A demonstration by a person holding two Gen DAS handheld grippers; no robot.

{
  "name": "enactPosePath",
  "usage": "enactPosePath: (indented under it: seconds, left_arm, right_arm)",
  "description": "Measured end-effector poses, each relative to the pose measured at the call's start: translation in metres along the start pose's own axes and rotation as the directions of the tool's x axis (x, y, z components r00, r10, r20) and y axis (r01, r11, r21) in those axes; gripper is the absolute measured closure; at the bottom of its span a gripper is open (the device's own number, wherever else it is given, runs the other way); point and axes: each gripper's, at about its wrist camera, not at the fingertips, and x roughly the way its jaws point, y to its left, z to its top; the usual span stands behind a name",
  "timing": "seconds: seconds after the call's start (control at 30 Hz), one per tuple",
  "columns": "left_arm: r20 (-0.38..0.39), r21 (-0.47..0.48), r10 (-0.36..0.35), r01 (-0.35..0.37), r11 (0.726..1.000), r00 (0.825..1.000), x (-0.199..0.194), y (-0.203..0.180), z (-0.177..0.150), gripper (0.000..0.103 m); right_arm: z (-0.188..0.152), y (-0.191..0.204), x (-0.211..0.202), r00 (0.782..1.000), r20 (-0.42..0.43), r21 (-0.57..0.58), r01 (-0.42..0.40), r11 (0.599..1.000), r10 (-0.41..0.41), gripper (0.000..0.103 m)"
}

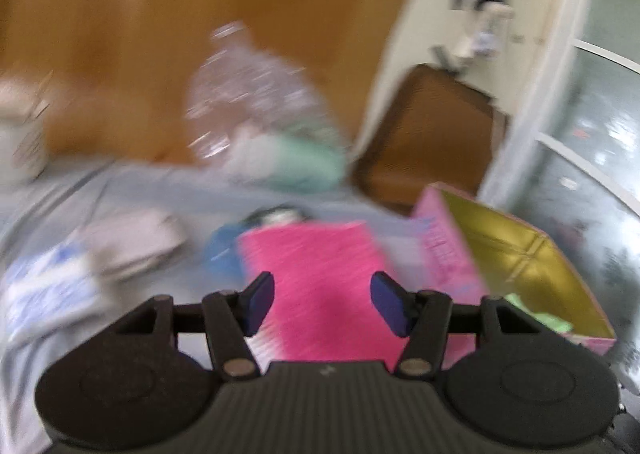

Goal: Organize soft objects
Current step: 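Grasp the pink towel with the right gripper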

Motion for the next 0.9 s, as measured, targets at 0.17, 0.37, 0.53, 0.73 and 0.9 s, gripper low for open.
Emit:
enactPosePath:
  seconds: [0.17, 0.37, 0.53, 0.73, 0.9]
  left_arm:
    - [-0.058, -0.096, 0.032, -0.037, 0.995, 0.998, -0.006, 0.046, -0.019, 0.048]
    - [-0.075, -0.085, -0.028, 0.021, 0.996, 0.997, -0.015, 0.051, -0.03, 0.039]
    - [-0.074, -0.062, -0.122, 0.117, 0.991, 0.99, -0.024, 0.034, -0.029, 0.017]
    - [-0.169, -0.002, -0.175, 0.177, 0.984, 0.97, -0.021, 0.013, -0.039, 0.023]
    - [-0.278, 0.028, -0.11, 0.122, 0.992, 0.954, -0.006, 0.009, -0.049, 0.081]
  right_arm:
    - [-0.012, 0.017, 0.046, 0.987, -0.156, 0.11, -0.012, 0.994, 0.029, 0.046]
    - [-0.007, 0.025, 0.053, 0.975, -0.196, 0.102, -0.091, 0.991, 0.109, 0.089]
    - [-0.019, 0.079, 0.011, 0.936, -0.191, -0.153, -0.327, 0.933, 0.297, 0.089]
    - [-0.041, 0.112, 0.001, 0.897, -0.252, -0.232, -0.421, 0.877, 0.363, 0.089]
    - [-0.042, 0.113, -0.001, 0.903, -0.239, -0.239, -0.41, 0.88, 0.356, 0.089]
